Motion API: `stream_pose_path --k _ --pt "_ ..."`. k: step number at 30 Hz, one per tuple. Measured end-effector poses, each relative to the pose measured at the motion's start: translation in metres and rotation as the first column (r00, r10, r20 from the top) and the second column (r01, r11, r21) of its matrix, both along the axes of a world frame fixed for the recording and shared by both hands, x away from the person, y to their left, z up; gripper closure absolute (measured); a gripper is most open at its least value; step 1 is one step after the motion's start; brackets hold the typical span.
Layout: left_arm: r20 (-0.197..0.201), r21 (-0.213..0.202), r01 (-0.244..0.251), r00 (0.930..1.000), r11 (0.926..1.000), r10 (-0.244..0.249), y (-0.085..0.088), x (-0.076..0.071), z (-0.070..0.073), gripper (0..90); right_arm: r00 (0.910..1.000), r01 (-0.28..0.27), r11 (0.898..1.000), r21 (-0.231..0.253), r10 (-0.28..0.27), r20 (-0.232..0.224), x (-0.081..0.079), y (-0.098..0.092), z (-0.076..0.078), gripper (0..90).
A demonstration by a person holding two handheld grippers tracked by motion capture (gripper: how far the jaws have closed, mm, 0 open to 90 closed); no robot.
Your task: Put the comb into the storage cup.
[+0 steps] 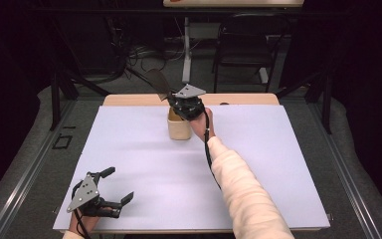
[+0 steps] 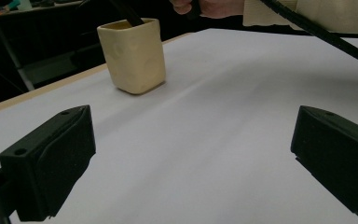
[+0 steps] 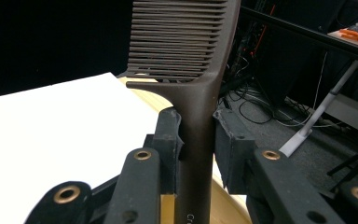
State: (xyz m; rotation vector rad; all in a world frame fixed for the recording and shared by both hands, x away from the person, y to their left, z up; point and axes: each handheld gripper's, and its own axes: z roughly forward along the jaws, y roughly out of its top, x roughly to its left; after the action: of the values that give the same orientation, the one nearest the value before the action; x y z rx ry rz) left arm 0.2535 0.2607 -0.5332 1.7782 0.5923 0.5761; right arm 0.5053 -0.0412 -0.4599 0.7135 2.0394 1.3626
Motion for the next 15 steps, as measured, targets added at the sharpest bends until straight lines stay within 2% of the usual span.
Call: stream_pose_path --k 15 --pt "0.001 0.001 -0.001 1.0000 1.0000 0.001 0.0002 -0.0003 0.0001 0.0 0.9998 0.002 1.000 -0.011 -0.002 -0.019 0.0014 -0.0015 -0.0066 72.1"
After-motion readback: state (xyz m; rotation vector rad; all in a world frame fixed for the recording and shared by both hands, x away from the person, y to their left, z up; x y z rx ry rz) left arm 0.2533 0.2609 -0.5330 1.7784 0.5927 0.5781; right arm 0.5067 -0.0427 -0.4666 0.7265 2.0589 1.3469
